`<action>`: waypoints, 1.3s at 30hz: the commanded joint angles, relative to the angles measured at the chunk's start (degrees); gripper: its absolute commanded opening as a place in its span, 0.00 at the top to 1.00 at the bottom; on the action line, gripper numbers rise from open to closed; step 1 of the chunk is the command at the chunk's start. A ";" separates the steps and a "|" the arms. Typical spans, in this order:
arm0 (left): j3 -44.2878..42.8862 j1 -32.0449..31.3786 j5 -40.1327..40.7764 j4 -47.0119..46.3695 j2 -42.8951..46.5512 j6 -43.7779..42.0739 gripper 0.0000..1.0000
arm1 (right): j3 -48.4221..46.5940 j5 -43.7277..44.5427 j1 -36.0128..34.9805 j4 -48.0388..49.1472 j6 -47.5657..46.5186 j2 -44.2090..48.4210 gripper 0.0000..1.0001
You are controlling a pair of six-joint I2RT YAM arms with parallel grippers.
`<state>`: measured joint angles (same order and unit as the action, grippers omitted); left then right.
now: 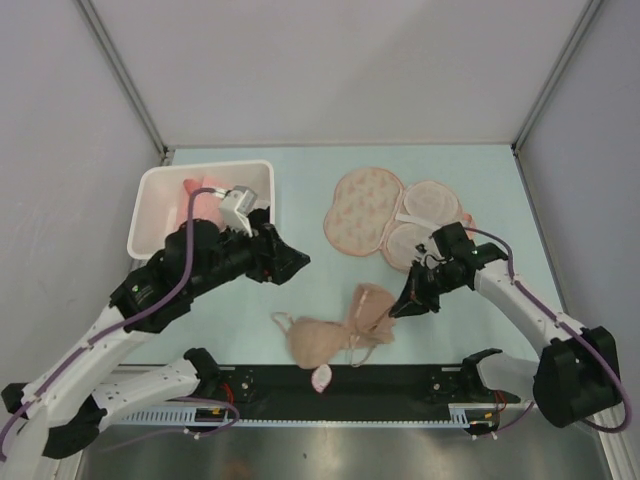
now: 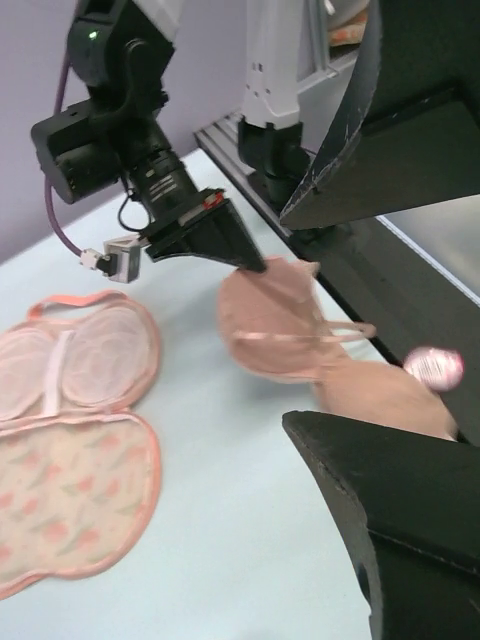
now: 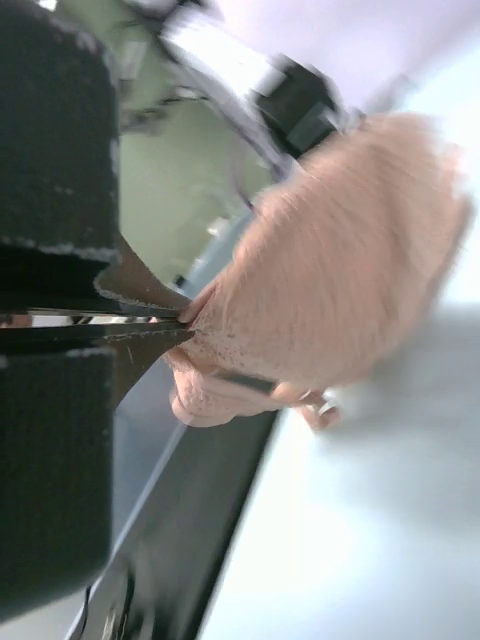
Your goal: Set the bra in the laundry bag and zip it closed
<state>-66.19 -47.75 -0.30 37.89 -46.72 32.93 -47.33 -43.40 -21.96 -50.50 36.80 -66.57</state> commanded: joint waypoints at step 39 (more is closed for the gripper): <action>16.72 -26.08 15.60 -18.02 -45.22 -18.77 0.40 | 6.46 17.47 8.42 6.12 -2.96 0.38 1.00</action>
<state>-48.97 -73.76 15.68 22.65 -90.76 16.82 -38.98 -25.54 -14.17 -44.40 33.85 -68.34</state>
